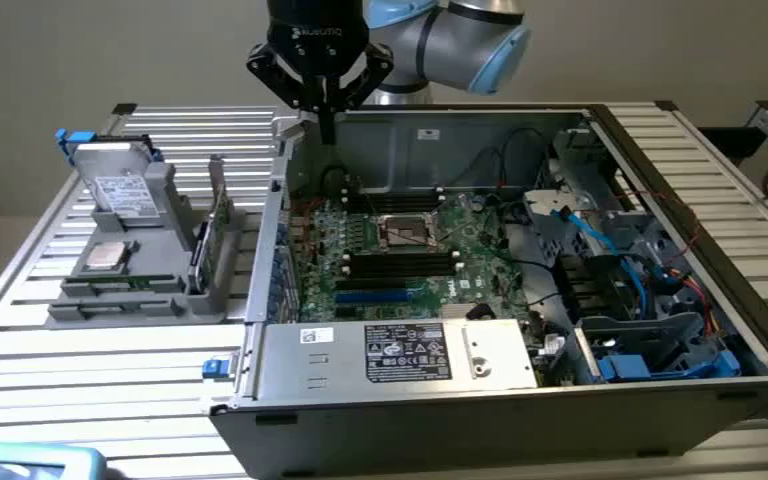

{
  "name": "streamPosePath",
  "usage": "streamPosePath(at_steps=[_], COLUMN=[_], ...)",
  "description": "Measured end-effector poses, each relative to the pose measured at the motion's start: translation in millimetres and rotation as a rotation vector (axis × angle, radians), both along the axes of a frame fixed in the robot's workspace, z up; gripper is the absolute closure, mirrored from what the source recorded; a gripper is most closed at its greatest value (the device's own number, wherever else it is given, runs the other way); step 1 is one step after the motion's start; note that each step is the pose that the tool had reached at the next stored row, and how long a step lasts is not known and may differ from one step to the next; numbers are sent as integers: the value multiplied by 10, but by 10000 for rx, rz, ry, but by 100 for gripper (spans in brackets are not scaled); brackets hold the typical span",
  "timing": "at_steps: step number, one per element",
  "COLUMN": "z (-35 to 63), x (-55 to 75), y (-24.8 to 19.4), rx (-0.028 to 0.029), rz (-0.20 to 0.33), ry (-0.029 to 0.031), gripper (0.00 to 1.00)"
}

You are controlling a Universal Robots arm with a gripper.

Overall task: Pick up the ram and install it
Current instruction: 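Reach for the ram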

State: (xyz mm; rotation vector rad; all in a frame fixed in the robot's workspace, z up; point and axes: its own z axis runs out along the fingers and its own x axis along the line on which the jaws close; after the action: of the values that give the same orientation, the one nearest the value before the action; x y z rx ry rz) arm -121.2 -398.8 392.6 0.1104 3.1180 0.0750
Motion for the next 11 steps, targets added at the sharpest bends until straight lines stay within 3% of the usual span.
streamPosePath(at_steps=[11], z=[0], x=[0], y=[0], rx=[0], rz=[0], ry=[0], gripper=[89])
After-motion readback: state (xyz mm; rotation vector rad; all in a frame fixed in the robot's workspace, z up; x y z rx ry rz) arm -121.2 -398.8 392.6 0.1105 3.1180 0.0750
